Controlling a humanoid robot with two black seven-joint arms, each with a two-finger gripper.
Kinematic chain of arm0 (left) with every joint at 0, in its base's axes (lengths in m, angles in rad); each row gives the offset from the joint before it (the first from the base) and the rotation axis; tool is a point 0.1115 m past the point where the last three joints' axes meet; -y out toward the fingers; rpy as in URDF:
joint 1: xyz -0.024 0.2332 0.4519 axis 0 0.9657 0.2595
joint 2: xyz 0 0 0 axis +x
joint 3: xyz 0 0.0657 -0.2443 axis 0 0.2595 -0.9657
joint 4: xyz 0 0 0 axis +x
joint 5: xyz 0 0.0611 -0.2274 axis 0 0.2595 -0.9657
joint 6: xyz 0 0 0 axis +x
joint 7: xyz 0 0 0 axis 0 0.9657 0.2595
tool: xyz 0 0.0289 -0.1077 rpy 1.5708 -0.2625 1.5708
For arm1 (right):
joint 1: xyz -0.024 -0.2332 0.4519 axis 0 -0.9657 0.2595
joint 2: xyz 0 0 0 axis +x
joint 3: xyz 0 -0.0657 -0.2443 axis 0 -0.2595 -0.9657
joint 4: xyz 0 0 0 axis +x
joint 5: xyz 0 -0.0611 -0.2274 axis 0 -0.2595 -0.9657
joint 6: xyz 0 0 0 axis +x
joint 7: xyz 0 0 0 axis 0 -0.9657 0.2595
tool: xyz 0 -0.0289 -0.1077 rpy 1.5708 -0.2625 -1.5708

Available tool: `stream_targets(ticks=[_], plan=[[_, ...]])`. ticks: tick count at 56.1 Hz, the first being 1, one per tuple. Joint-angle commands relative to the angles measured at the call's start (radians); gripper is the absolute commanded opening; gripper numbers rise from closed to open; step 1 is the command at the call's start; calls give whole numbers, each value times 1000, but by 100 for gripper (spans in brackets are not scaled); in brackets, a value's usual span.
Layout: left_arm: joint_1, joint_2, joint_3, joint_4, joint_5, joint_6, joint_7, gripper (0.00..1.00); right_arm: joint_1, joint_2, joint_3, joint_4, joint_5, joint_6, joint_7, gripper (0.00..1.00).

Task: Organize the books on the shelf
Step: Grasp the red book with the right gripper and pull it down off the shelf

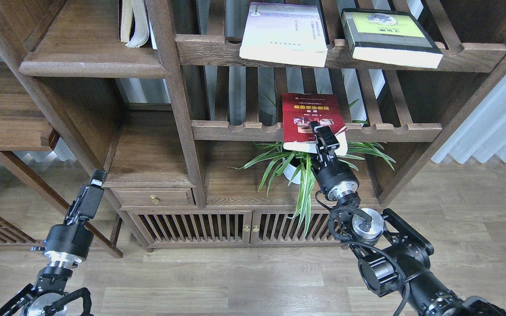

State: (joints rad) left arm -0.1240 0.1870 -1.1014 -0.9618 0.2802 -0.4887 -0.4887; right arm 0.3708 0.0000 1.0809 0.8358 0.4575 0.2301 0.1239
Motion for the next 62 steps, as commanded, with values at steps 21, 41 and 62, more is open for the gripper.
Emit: stream_targets(ticks=[21, 41, 62], plan=[[1, 2, 0, 6, 0, 0, 0, 100, -20, 0, -12, 5, -3, 84, 43, 5], [41, -1, -34, -11, -6, 0, 0, 100, -217, 0, -185, 114, -39, 259, -59, 4], [116, -12, -58, 34, -6, 0, 0, 100, -457, 0, -239, 186, -137, 259, -127, 5]])
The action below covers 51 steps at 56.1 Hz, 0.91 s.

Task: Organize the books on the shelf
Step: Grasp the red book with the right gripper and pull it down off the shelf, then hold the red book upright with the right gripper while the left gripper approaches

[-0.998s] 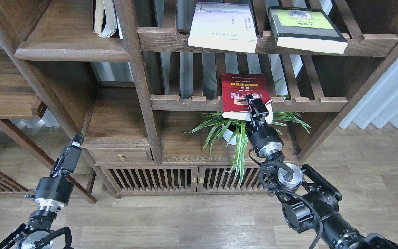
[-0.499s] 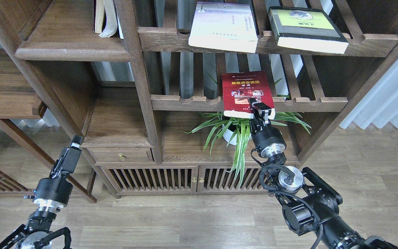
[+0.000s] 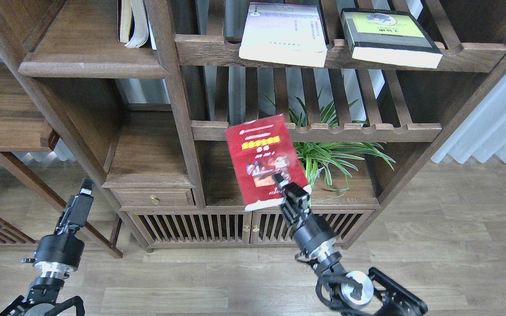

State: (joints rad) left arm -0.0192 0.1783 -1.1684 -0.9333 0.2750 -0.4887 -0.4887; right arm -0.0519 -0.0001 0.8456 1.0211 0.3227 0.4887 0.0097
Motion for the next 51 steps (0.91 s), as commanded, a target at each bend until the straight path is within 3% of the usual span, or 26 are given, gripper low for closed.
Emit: stream_targets(ticks=[1, 6, 7, 17, 30, 51], plan=[[12, -5, 13, 5, 0, 0, 0, 100, -39, 0, -6, 1, -2, 0, -17, 5], [13, -5, 42, 5, 1, 0, 0, 100, -51, 0, -37, 1, -2, 0, -37, 5], [10, -2, 91, -5, -2, 0, 0, 100, -55, 0, -71, -1, -5, 0, -65, 5], [7, 4, 243, -22, -60, 0, 0, 100, -77, 0, -117, -6, -10, 0, -134, 5], [-4, 69, 479, -78, -186, 0, 0, 100, -98, 0, -118, -6, -10, 0, -154, 6], [-80, 111, 286, 31, -229, 0, 0, 100, -79, 0, -95, -12, -1, 0, -152, 8]])
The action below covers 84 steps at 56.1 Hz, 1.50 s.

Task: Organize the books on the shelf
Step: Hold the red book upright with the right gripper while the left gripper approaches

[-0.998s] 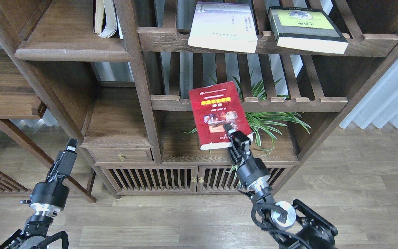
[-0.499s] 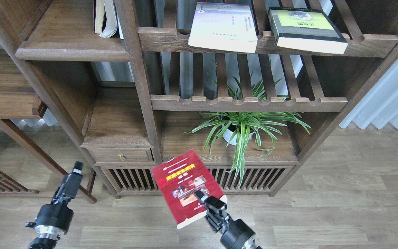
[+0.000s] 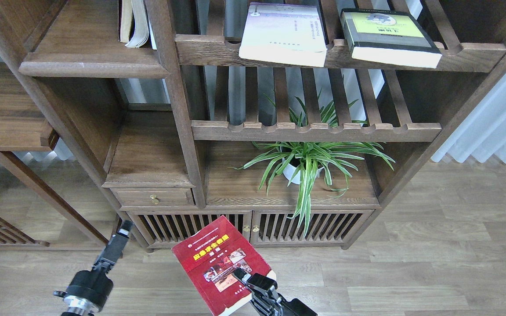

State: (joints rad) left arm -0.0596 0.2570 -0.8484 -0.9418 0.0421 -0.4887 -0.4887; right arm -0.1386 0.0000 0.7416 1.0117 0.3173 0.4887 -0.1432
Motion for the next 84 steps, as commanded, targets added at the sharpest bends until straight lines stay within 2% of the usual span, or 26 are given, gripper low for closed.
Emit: stream_targets(ticks=[1, 9, 17, 29, 35, 36, 40, 42, 48, 55, 66, 76, 84], plan=[[-46, 44, -34, 41, 8, 0, 0, 100, 10, 0, 10, -2, 5, 0, 2, 8], [-78, 53, -37, 52, 2, 0, 0, 100, 10, 0, 22, -4, 5, 0, 2, 8], [-157, 79, 31, 60, 13, 0, 0, 100, 7, 0, 22, -4, 5, 0, 2, 8], [-166, 73, 25, 63, 12, 0, 0, 100, 10, 0, 22, -4, 5, 0, 2, 8], [-209, 70, 45, 58, 16, 0, 0, 100, 11, 0, 22, -4, 5, 0, 2, 8], [-215, 71, 37, 48, 15, 0, 0, 100, 13, 0, 22, -4, 5, 0, 2, 8], [-206, 79, 5, -1, 12, 128, 0, 100, 13, 0, 25, -4, 5, 0, 2, 8], [-194, 77, -21, -35, 9, 145, 0, 100, 13, 0, 32, -4, 5, 0, 2, 8], [-144, 33, -104, -126, 4, 137, 0, 100, 14, 0, 58, -4, 6, 0, 2, 8], [-89, -47, -141, -209, -19, 107, 0, 100, 28, 0, 85, -2, 13, 0, 10, 8], [-54, -123, -143, -273, -290, 98, 0, 100, 86, 0, 114, 27, 23, 0, 16, 8], [-55, -93, -136, -362, -461, 98, 0, 100, 146, 0, 114, 67, 71, 0, 31, 8], [-57, 17, -52, -410, -514, 72, 0, 100, 163, 0, 110, 93, 102, 0, 30, 8]])
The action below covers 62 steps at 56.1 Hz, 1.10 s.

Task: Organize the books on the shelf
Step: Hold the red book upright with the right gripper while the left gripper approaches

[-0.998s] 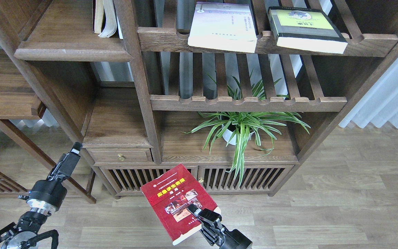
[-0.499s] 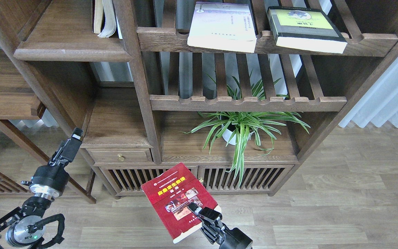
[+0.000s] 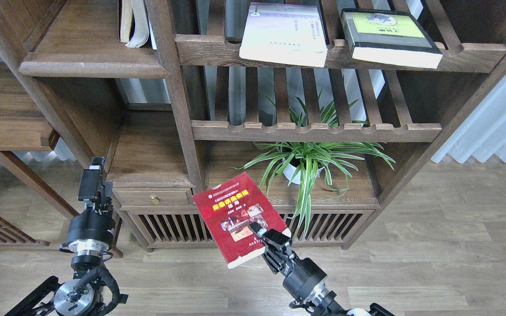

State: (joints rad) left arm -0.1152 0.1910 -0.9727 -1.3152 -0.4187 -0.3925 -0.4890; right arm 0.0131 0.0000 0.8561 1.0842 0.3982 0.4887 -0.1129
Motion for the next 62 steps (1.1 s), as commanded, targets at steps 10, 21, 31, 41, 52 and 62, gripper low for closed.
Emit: stream_targets(ticks=[10, 21, 31, 41, 52, 62], plan=[[-46, 208, 298, -68, -112, -96, 0, 100, 2, 0, -32, 34, 21, 0, -1, 8], [-58, 206, 364, -52, -107, -96, 0, 100, -1, 0, -48, 49, 18, 0, -1, 10], [-104, 97, 286, 166, -85, -96, 0, 100, -1, 0, -49, 46, 14, 0, -1, 10], [-118, 87, 216, 209, -78, -96, 0, 100, -8, 0, -48, 42, 10, 0, -2, 12], [-236, 182, 409, 208, -65, 65, 0, 100, -22, 0, -32, 43, 10, 0, -1, 13], [-248, 186, 459, 185, -65, 89, 0, 100, -39, 0, -29, 43, 10, 0, -2, 16]])
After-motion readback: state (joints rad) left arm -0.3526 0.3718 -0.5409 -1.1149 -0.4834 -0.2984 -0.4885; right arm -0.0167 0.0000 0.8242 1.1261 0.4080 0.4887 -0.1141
